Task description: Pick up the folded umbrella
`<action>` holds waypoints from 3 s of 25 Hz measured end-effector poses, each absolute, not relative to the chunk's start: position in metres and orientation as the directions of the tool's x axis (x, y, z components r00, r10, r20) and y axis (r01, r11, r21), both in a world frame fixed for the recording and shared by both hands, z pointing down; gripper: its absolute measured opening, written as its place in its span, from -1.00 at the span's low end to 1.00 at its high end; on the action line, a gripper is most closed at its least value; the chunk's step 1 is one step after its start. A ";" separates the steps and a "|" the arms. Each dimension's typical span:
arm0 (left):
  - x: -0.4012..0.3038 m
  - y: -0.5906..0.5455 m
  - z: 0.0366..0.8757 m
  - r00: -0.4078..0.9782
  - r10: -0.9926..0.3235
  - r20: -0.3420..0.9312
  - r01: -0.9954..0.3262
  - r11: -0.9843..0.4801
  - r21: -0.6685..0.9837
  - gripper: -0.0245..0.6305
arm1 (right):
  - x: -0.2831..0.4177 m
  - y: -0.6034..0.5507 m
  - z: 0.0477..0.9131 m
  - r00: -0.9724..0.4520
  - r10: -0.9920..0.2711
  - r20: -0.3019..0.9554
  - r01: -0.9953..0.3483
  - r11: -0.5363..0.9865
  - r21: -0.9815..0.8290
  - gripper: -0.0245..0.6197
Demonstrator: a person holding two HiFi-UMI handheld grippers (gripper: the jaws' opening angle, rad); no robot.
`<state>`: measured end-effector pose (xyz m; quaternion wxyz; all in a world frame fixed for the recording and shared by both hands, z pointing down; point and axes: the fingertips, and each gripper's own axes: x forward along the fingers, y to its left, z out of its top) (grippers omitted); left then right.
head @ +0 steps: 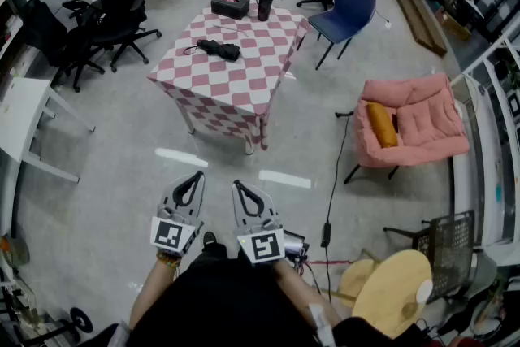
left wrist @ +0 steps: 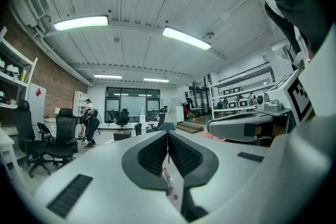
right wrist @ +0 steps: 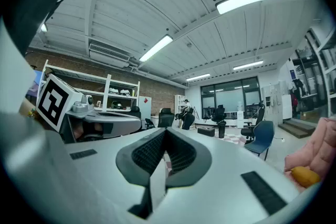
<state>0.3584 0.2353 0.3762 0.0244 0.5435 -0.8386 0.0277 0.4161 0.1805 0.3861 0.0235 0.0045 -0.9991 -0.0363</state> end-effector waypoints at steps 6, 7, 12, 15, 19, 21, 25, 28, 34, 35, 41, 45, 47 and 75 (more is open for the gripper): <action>0.356 0.237 0.376 -0.417 -0.907 0.050 -0.909 0.417 -0.027 -0.88 | 0.410 0.177 0.384 -0.999 -0.017 0.034 -0.014 0.997 0.082 -0.88; 0.356 0.236 0.376 -0.416 -0.908 0.046 -0.909 0.416 -0.029 -0.88 | 0.410 0.176 0.382 -0.999 -0.019 0.031 -0.016 0.996 0.086 -0.87; 0.354 0.224 0.370 -0.429 -0.902 0.057 -0.903 0.426 -0.050 -0.88 | 0.405 0.170 0.377 -1.000 -0.013 0.017 -0.011 0.994 0.110 -0.87; 0.355 0.213 0.373 -0.433 -0.901 0.041 -0.901 0.431 -0.052 -0.88 | 0.401 0.163 0.380 -1.000 0.008 0.020 0.010 0.994 0.106 -0.87; 0.352 0.196 0.382 -0.443 -0.896 0.031 -0.896 0.441 -0.051 -0.88 | 0.395 0.149 0.387 -0.999 0.033 0.023 0.035 0.995 0.094 -0.87; 0.349 0.187 0.386 -0.456 -0.889 0.042 -0.890 0.454 -0.048 -0.88 | 0.391 0.142 0.391 -0.999 0.040 0.025 0.042 0.995 0.086 -0.87; 0.338 0.175 0.392 -0.472 -0.877 0.092 -0.881 0.470 -0.049 -0.88 | 0.378 0.130 0.399 -0.998 0.052 0.019 0.053 0.995 0.082 -0.87; 0.327 0.170 0.393 -0.473 -0.878 0.074 -0.881 0.471 -0.044 -0.88 | 0.366 0.126 0.403 -0.998 0.057 0.025 0.059 0.994 0.089 -0.87; 0.287 0.163 0.406 -0.420 -0.907 0.010 -0.907 0.420 -0.016 -0.88 | 0.327 0.128 0.413 -0.997 0.066 0.050 0.071 0.991 0.113 -0.87; 0.277 0.164 0.408 -0.414 -0.910 0.008 -0.910 0.414 -0.016 -0.88 | 0.319 0.129 0.415 -0.996 0.069 0.058 0.075 0.990 0.119 -0.87; 0.215 0.182 0.418 -0.396 -0.918 0.009 -0.918 0.396 0.001 -0.88 | 0.269 0.140 0.424 -0.994 0.057 0.097 0.069 0.990 0.126 -0.87; 0.174 0.197 0.424 -0.402 -0.914 0.047 -0.915 0.403 0.015 -0.88 | 0.238 0.151 0.428 -0.990 0.060 0.124 0.077 0.987 0.141 -0.87; 0.159 0.203 0.428 -0.396 -0.916 0.058 -0.917 0.398 0.024 -0.88 | 0.225 0.154 0.429 -0.990 0.051 0.133 0.069 0.989 0.134 -0.87; -0.048 0.040 0.459 -0.256 -0.951 0.173 -0.966 0.248 -0.068 -0.88 | 0.003 0.007 0.437 -0.998 0.023 0.056 0.023 1.000 -0.014 -0.87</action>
